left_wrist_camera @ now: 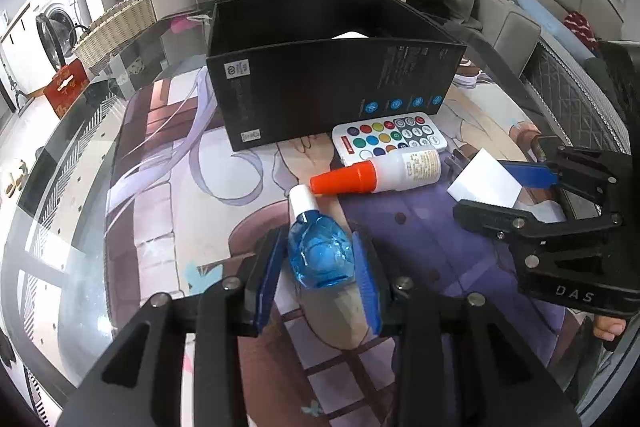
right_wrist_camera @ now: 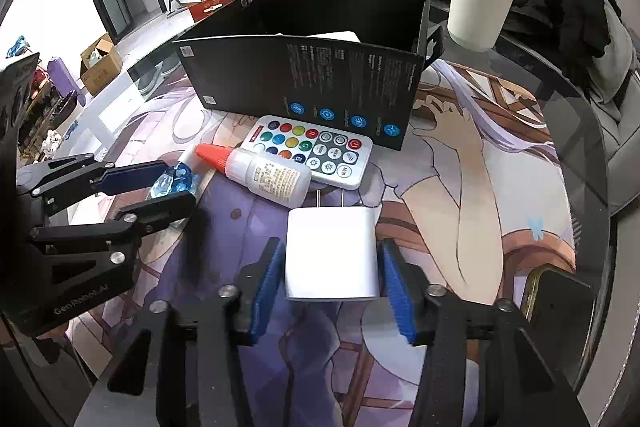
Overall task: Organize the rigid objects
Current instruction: 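Grasp the second blue eye-drop bottle with the left gripper while the right gripper grasps the white charger cube, then lift the bottle and charger cube and carry both over the black box, then lower the bottle and charger cube into the box and open both grippers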
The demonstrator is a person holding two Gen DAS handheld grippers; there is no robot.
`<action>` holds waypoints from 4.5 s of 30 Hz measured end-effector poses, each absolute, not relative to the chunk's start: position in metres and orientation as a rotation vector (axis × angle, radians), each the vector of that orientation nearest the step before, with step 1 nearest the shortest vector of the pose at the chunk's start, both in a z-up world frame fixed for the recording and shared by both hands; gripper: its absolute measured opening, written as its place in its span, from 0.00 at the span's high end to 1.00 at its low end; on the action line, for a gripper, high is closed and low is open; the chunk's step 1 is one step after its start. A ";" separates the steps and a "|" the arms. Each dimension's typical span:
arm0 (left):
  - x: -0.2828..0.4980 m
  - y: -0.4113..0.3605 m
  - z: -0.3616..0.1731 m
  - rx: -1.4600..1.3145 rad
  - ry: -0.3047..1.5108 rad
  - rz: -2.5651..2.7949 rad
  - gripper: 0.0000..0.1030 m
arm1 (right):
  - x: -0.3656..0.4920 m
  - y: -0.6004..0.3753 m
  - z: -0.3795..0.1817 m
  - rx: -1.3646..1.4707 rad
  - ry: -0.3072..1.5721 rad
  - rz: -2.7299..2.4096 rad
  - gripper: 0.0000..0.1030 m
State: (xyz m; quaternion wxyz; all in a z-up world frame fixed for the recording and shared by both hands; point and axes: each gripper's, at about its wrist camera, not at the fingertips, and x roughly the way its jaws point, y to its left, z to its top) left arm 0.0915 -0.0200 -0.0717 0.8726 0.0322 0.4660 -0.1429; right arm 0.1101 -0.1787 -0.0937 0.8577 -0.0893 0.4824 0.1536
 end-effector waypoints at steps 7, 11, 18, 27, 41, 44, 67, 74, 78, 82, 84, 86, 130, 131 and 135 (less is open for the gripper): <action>0.090 -0.019 -0.067 0.068 0.959 -0.299 0.71 | 0.109 -0.174 -0.094 -0.190 1.013 0.322 0.59; 0.088 -0.016 -0.065 0.055 0.953 -0.306 0.71 | 0.108 -0.174 -0.093 -0.182 1.009 0.324 0.59; 0.079 -0.014 -0.043 0.052 0.835 -0.317 0.72 | 0.098 -0.175 -0.069 -0.153 0.899 0.328 0.59; 0.066 -0.014 -0.009 0.065 0.688 -0.353 0.78 | 0.066 -0.164 -0.019 -0.184 0.621 0.348 0.59; 0.028 -0.016 0.038 0.087 0.389 -0.362 0.79 | 0.044 -0.166 0.004 -0.161 0.467 0.362 0.59; 0.011 -0.015 0.053 0.092 0.278 -0.358 0.79 | 0.021 -0.163 0.022 -0.187 0.316 0.356 0.59; 0.064 -0.005 0.077 0.035 0.182 -0.282 0.79 | 0.052 -0.163 0.044 -0.094 0.265 0.308 0.59; 0.117 -0.003 0.069 -0.015 0.236 -0.227 0.79 | 0.121 -0.159 0.045 -0.035 0.305 0.288 0.59; 0.129 -0.004 0.066 -0.015 0.240 -0.213 0.79 | 0.153 -0.161 0.042 -0.013 0.336 0.256 0.59; 0.141 -0.004 0.057 -0.017 0.289 -0.226 0.79 | 0.170 -0.163 0.033 -0.008 0.370 0.244 0.59; 0.148 -0.008 0.051 -0.007 0.335 -0.226 0.79 | 0.179 -0.163 0.026 -0.015 0.409 0.240 0.59; 0.158 -0.011 0.044 0.013 0.395 -0.192 0.79 | 0.188 -0.162 0.018 -0.026 0.472 0.231 0.59; 0.203 -0.015 -0.011 -0.043 0.792 -0.222 0.65 | 0.218 -0.156 -0.036 -0.037 0.846 0.245 0.59; 0.203 -0.015 -0.011 -0.044 0.791 -0.222 0.65 | 0.218 -0.156 -0.035 -0.035 0.844 0.245 0.59; 0.201 -0.014 -0.009 -0.048 0.781 -0.225 0.65 | 0.216 -0.158 -0.033 -0.032 0.839 0.248 0.59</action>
